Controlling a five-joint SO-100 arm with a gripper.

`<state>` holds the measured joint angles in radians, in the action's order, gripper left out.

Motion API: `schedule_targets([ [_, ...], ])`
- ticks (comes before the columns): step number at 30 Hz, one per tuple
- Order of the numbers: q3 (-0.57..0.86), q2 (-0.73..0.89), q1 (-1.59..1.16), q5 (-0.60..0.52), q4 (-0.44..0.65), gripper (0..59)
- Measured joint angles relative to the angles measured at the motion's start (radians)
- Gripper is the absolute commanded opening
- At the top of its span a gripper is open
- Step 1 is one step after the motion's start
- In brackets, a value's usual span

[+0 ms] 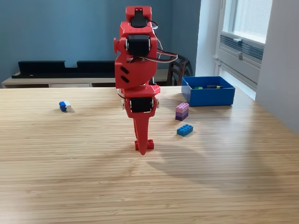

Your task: Grasp a lego block and put it in the bin.

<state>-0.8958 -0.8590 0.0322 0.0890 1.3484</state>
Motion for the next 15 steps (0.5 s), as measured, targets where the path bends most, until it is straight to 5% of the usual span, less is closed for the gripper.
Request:
schedule_targets([
  [15,0.121,0.074,-0.018,0.003,0.075,2.1],
])
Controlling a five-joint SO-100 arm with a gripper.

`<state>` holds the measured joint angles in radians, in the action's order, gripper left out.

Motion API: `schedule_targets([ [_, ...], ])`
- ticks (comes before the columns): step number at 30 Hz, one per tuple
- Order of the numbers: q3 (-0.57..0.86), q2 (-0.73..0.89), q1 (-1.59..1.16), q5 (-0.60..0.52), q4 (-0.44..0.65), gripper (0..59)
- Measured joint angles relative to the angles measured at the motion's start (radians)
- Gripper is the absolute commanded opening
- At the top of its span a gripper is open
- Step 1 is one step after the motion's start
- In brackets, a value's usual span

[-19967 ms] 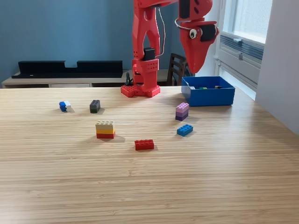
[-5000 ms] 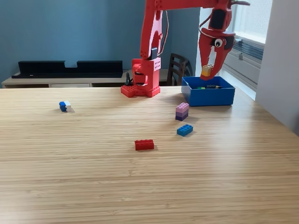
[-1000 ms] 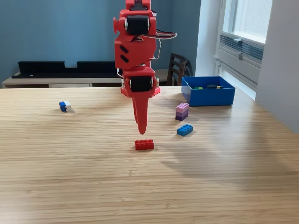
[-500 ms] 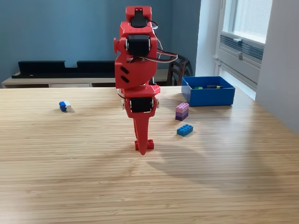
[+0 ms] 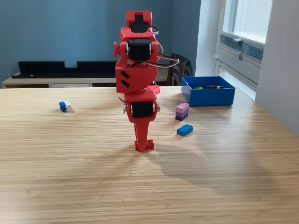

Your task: Grasp a lego block and put it in the bin.

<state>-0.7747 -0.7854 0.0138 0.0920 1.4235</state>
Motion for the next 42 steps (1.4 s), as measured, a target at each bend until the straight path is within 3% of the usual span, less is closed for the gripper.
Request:
schedule_targets([
  [1,0.000,0.000,-0.006,-0.002,0.000,0.0],
  [20,-0.011,0.002,-0.021,-0.129,0.041,0.0],
  [26,0.017,-0.011,-0.043,-0.176,0.137,0.0],
  [42,-0.348,-0.580,-0.515,-0.258,0.207,0.0],
])
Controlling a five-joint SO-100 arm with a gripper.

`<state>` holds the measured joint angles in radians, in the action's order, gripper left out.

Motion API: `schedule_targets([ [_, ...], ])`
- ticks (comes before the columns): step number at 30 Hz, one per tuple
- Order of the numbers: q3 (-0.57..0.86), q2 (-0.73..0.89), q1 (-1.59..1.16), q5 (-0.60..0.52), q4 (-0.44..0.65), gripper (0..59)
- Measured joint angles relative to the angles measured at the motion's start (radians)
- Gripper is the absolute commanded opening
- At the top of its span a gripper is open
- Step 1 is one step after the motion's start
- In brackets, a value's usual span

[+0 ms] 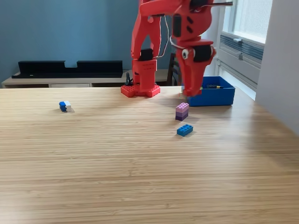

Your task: Grasp a lego block and put it in the bin.

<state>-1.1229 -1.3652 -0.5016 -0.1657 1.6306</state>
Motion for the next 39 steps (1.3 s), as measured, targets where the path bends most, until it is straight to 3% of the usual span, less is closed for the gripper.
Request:
schedule_targets([
  [12,-0.052,-0.104,-0.469,-0.106,0.058,0.0],
  [28,-0.123,-0.106,-0.793,-0.072,0.084,0.3],
  [29,-0.123,-0.106,-0.798,-0.069,0.084,4.2],
  [31,-0.133,-0.106,-0.810,-0.057,0.084,18.6],
  [33,-0.141,-0.106,-0.824,-0.046,0.084,26.3],
  [35,-0.144,-0.107,-0.833,-0.048,0.084,29.7],
  [39,-0.144,-0.107,-0.838,-0.048,0.084,29.6],
])
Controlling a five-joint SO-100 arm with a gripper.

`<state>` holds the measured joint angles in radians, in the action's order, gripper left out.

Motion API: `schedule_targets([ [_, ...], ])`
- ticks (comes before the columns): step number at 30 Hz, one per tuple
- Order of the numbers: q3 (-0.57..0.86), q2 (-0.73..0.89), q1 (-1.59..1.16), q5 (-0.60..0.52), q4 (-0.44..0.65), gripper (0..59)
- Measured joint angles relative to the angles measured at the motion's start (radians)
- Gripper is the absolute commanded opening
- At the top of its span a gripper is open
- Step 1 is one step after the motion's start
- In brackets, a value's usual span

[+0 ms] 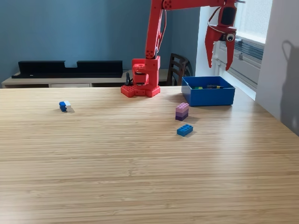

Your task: Grasp a lego block and put it in the bin.

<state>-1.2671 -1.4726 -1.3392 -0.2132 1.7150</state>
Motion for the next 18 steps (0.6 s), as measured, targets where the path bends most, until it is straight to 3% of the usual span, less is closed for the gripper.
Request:
schedule_targets([
  [5,0.000,0.000,-0.002,0.000,0.000,20.5],
  [11,0.000,0.000,0.052,0.005,0.000,2.0],
  [18,0.041,-0.003,0.267,0.005,0.000,0.1],
])
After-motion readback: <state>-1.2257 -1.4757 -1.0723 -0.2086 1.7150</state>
